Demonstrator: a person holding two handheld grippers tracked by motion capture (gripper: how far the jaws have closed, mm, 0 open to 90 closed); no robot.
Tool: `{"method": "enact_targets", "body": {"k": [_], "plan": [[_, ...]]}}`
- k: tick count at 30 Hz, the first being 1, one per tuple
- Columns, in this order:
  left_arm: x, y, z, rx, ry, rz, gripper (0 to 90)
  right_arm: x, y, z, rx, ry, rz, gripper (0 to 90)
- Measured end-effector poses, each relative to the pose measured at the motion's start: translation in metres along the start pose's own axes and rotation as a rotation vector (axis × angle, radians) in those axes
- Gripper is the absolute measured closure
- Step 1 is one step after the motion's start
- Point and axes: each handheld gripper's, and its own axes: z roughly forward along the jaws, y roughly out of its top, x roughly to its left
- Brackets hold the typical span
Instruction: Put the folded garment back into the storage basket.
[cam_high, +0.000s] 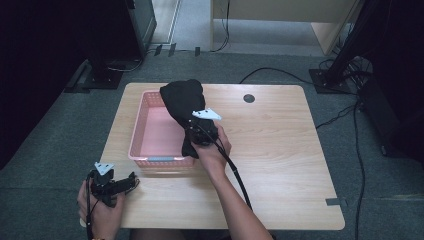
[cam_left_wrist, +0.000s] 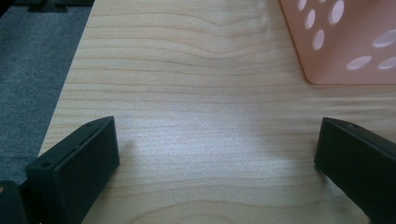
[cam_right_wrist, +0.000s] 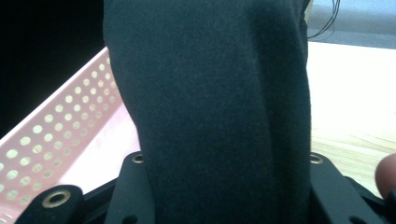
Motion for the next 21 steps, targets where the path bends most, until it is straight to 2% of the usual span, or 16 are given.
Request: {"method": "enact_targets", "body": {"k": [12, 21], "plan": [[0.0, 0.0, 0.0, 0.002, 0.001, 0.0, 0.0, 0.024, 0.004, 0.017, 0.024, 0.005, -0.048, 60.5], [0.0, 0.0, 0.0, 0.003, 0.0, 0.001, 0.0, 0.04, 0.006, 0.028, 0.041, 0.029, -0.05, 60.2]]}}
